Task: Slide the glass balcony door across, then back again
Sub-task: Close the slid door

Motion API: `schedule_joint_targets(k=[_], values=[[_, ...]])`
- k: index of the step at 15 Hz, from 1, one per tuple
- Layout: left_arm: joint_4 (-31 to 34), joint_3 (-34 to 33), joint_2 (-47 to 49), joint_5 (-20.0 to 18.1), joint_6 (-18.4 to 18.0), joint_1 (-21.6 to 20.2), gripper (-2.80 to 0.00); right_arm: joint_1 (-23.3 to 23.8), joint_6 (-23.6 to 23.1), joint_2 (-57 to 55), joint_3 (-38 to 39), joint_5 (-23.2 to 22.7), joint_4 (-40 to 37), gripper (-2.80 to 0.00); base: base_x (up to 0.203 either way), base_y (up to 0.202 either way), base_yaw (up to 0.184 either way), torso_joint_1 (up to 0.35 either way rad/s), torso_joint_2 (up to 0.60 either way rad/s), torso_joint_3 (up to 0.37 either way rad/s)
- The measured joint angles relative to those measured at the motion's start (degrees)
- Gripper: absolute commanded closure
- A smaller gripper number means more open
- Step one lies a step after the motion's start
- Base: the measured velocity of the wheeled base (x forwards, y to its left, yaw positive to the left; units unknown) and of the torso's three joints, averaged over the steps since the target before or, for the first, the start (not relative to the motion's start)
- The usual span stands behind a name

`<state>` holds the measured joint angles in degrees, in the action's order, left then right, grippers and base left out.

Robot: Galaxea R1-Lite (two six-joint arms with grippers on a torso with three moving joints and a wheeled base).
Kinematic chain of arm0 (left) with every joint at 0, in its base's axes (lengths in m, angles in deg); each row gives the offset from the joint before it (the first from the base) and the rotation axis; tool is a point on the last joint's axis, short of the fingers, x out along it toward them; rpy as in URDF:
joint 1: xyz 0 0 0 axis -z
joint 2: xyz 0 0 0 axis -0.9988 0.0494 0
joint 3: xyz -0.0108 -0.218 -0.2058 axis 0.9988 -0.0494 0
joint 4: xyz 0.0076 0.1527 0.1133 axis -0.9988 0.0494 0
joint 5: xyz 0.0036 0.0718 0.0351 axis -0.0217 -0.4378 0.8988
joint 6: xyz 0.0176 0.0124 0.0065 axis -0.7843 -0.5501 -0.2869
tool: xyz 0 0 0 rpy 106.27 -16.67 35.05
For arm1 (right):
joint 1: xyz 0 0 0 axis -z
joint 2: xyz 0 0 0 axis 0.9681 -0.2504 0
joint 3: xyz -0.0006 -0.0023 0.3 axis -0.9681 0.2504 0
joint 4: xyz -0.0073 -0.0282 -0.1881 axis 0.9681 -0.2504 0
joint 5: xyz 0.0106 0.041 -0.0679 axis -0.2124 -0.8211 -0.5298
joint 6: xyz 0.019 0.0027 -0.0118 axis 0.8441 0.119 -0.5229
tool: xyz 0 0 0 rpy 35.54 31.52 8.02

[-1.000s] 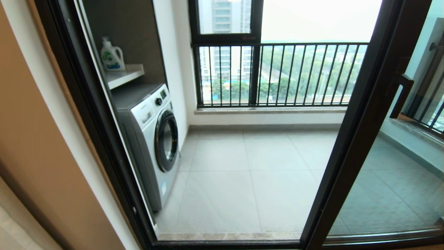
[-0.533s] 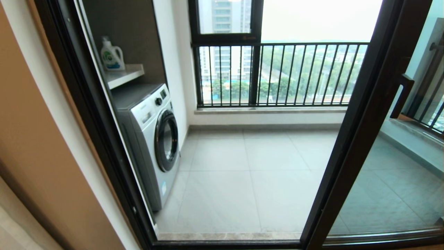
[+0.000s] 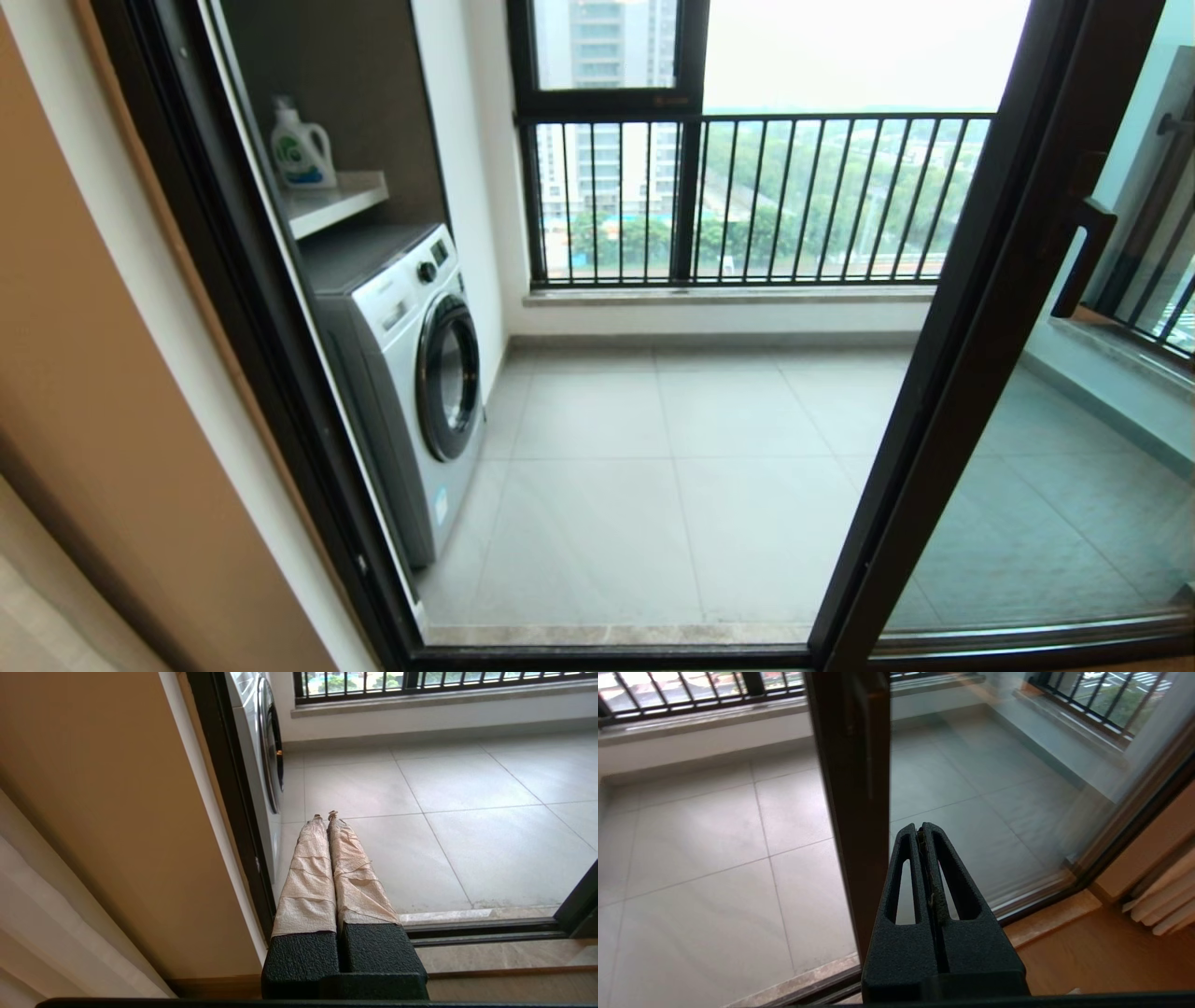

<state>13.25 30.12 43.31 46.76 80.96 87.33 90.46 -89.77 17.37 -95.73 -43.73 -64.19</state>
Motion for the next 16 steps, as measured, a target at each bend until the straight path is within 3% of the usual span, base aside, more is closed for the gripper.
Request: schedule_joint_targets(k=[4,8,12,16], values=[[0.0,0.0,0.0,0.0,0.0,0.0,0.00,9.0,0.0,-2.2,-3.4,-4.4,-0.7,0.00,0.000,0.000,0.000,0.000,0.00,0.000],[0.0,0.0,0.0,0.0,0.0,0.0,0.00,16.8,0.3,-8.4,-7.1,-14.1,-0.6,0.00,0.000,0.000,0.000,0.000,0.00,0.000],[0.0,0.0,0.0,0.0,0.0,0.0,0.00,19.1,0.7,-19.5,-16.2,-18.7,-0.2,0.00,0.000,0.000,0.000,0.000,0.00,0.000],[0.0,0.0,0.0,0.0,0.0,0.0,0.00,18.3,0.9,-29.1,-27.0,-19.7,0.3,0.00,0.000,0.000,0.000,0.000,0.00,0.000]])
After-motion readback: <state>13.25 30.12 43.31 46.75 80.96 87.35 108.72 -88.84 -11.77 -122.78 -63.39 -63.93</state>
